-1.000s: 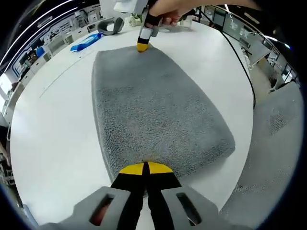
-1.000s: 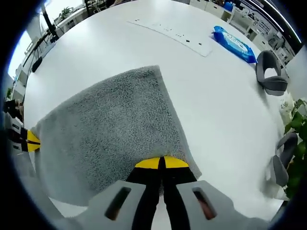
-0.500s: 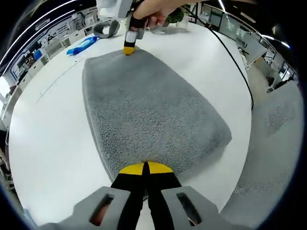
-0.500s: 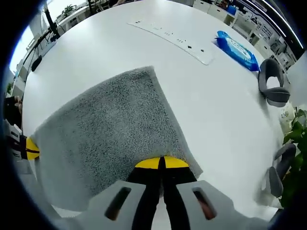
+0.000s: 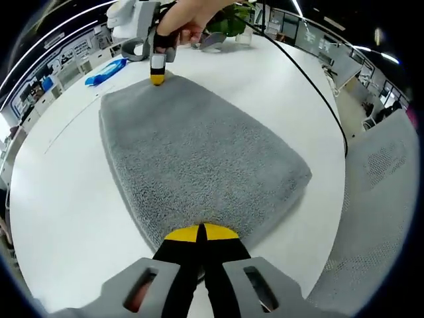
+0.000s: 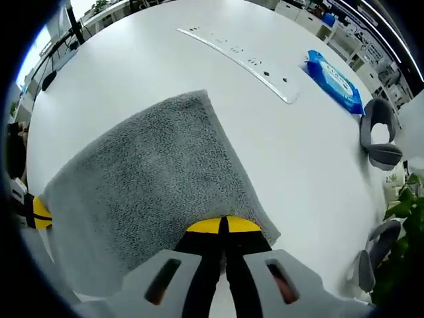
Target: Fold the towel on the table until its edges align and the towel forms a compact rectangular stack.
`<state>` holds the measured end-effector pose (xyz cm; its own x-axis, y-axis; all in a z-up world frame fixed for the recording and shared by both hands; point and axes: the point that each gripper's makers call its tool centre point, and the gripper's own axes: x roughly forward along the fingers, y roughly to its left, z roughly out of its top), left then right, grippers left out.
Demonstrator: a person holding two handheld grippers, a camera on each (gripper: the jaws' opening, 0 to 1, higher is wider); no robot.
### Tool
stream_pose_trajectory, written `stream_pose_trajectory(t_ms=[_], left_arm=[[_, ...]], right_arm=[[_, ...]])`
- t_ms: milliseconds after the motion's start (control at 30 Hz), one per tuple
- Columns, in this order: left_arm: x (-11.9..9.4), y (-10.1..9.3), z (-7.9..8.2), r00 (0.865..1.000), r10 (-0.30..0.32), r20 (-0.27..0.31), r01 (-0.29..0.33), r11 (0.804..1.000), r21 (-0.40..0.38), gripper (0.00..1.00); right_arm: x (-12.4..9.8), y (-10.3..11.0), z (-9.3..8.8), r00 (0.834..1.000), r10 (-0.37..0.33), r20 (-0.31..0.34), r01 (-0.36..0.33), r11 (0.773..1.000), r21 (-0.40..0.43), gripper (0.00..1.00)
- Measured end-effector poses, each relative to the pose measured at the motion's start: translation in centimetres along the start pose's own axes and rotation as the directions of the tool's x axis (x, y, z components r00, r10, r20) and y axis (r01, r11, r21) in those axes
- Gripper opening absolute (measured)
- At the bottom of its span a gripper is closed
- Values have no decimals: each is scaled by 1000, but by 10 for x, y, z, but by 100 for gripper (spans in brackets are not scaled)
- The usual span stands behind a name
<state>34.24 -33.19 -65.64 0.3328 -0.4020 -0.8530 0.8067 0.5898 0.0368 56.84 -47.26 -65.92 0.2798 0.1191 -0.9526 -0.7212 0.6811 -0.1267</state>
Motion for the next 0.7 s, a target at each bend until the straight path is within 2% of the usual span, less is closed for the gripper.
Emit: stream_pose_trajectory(t_ms=[400, 533, 633, 700], left_arm=[[7, -5, 13, 1000, -17, 21, 16, 999, 38, 1], [9, -6, 16, 1000, -19, 21, 18, 999, 51, 1], [11, -7, 19, 1000, -22, 20, 21, 999, 50, 1], [12, -7, 20, 1000, -23, 16, 22, 999, 47, 1]], right_arm=[[2, -6, 13, 1000, 2, 31, -2, 1000, 8, 0], [1, -7, 16, 997, 20, 77, -21, 1000, 21, 0], [0, -7, 16, 992, 5, 126, -12, 998, 57, 0], [0, -7, 17, 988, -11, 152, 5, 999, 36, 0]])
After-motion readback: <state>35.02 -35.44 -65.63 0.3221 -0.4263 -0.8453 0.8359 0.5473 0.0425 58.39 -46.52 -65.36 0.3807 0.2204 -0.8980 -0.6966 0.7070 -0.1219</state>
